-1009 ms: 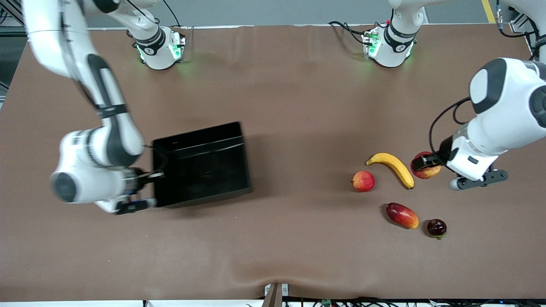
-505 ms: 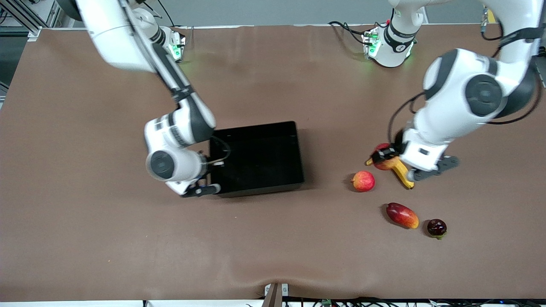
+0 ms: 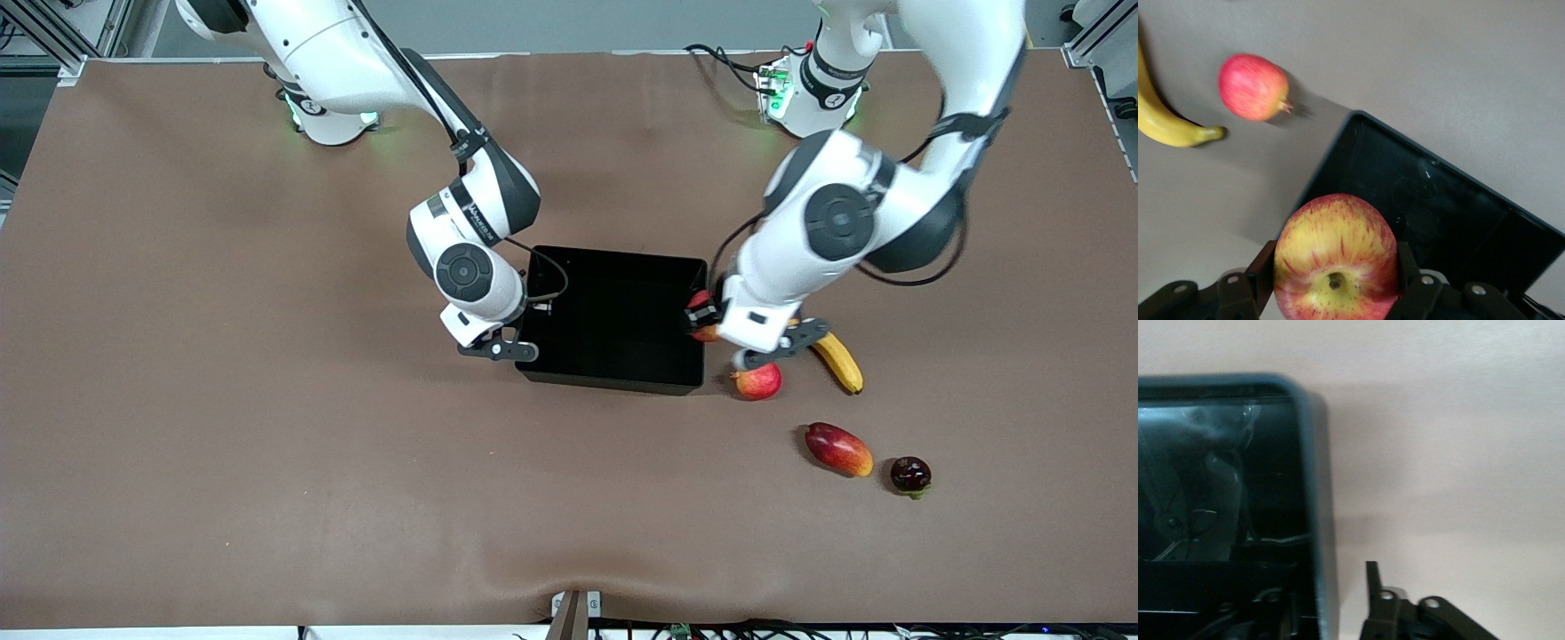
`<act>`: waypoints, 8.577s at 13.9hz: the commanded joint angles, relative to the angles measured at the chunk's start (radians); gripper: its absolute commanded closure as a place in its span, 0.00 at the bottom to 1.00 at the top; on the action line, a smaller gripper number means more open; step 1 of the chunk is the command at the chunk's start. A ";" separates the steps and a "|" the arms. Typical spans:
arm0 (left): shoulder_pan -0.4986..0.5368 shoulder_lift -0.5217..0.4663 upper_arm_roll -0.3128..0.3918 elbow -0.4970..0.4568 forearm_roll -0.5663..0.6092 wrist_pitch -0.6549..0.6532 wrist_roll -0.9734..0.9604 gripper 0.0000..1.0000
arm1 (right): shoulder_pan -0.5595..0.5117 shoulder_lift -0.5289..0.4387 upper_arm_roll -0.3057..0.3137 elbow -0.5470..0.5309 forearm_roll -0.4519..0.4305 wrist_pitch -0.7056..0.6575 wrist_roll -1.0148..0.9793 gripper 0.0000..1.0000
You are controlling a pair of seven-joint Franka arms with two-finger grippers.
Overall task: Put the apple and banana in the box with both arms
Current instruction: 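Slide the tray toward the fruit while the left gripper carries the apple, then drop the apple into the tray while the right gripper releases and withdraws, then raise the open left gripper away from the tray, then lower the left gripper onto the yellow banana and close it, then lift the banana with the left gripper and carry it over the tray, then open the left gripper to drop the banana into the tray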
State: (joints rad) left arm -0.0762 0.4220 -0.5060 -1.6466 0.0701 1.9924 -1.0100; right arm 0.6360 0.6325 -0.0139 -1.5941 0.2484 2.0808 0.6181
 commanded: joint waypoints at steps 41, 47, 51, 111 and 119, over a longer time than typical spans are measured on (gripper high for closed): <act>0.235 -0.287 0.233 0.180 0.028 -0.401 0.732 0.00 | -0.567 -0.695 -0.112 0.040 -0.262 -0.746 -0.680 0.00; 0.061 -0.460 0.501 0.056 -0.064 -0.431 0.886 0.00 | -0.538 -0.695 -0.089 0.040 -0.248 -0.734 -0.630 0.00; 0.078 -0.445 0.498 -0.066 -0.082 -0.321 0.877 0.00 | -0.524 -0.694 -0.063 0.034 -0.239 -0.728 -0.647 0.00; -0.430 0.409 0.124 0.071 0.433 0.325 -0.410 0.58 | -0.651 -0.645 -0.057 0.103 -0.187 -0.715 -0.600 0.00; -0.320 0.195 0.158 0.116 0.444 0.167 -0.321 0.00 | -0.653 -0.645 -0.055 0.105 -0.185 -0.723 -0.600 0.00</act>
State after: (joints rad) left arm -0.4505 0.7356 -0.3477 -1.5274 0.5062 2.2469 -1.3860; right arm -0.0087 -0.0160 -0.0743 -1.5002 0.0514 1.3688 0.0097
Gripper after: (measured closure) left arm 0.000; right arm 0.000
